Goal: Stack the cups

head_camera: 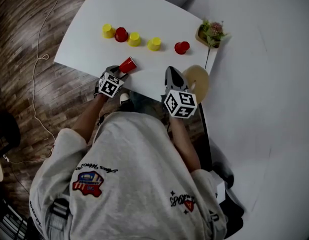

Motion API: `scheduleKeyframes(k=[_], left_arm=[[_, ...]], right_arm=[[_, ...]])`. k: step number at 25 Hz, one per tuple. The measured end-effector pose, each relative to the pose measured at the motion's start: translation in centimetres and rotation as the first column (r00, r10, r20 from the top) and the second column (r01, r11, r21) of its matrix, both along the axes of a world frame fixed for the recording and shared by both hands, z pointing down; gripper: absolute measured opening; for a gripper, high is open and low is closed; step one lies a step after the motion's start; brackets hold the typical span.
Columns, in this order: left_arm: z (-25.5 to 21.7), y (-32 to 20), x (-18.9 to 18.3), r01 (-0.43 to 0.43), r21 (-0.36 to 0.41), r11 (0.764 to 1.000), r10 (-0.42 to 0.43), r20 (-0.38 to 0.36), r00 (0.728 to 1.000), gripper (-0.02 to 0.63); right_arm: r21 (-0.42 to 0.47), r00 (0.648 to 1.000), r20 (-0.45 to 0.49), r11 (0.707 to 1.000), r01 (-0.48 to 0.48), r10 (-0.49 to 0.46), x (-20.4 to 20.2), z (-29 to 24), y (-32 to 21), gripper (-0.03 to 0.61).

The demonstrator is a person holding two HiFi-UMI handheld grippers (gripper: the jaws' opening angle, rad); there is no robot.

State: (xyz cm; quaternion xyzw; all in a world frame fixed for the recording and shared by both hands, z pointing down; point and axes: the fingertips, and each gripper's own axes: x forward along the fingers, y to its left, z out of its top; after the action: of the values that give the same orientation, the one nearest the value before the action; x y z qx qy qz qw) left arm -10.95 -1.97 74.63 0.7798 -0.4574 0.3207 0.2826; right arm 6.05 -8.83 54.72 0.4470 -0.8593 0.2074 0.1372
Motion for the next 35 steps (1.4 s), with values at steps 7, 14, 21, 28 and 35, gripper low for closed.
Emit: scheduleKeyframes(k=[7,14,21,28,35], left_arm=[[-2.5,-0.6,-0.7,0.044,0.086,0.995,-0.042,-0.025,0.999,0.215],[-5.5,-1.4,-0.9,0.075,0.158,0.985,-0.066,-0.062,0.996,0.212],[-6.4,-2.4,-0.9,0.075,0.175,0.982,-0.062,-0.079,0.995,0.206],[-9.1,-3.5,-2.5,0.125,0.218,0.968,-0.105,-0.098,0.990,0.201],[-13.6,-5.8,-8.9,0.185,0.241,0.953,-0.186,-0.017,0.982,0.198]], right_arm=[[-0.005,1.000,0.009,1.000,-0.018,0.018,0.7,0.1,0.1,0.000],[-0.004,1.000,0.026,1.000,-0.008,0.008,0.2,0.1,0.1,0.000],[-0.002,0.999,0.029,1.000,-0.016,0.016,0.3,0.1,-0.1,0.000],[-0.003,0.999,0.038,0.999,-0.037,0.037,1.0,-0.1,-0.2,0.000],[-0.005,0.998,0.059,1.000,-0.026,0.027,0.2,0.2,-0.8,0.000]])
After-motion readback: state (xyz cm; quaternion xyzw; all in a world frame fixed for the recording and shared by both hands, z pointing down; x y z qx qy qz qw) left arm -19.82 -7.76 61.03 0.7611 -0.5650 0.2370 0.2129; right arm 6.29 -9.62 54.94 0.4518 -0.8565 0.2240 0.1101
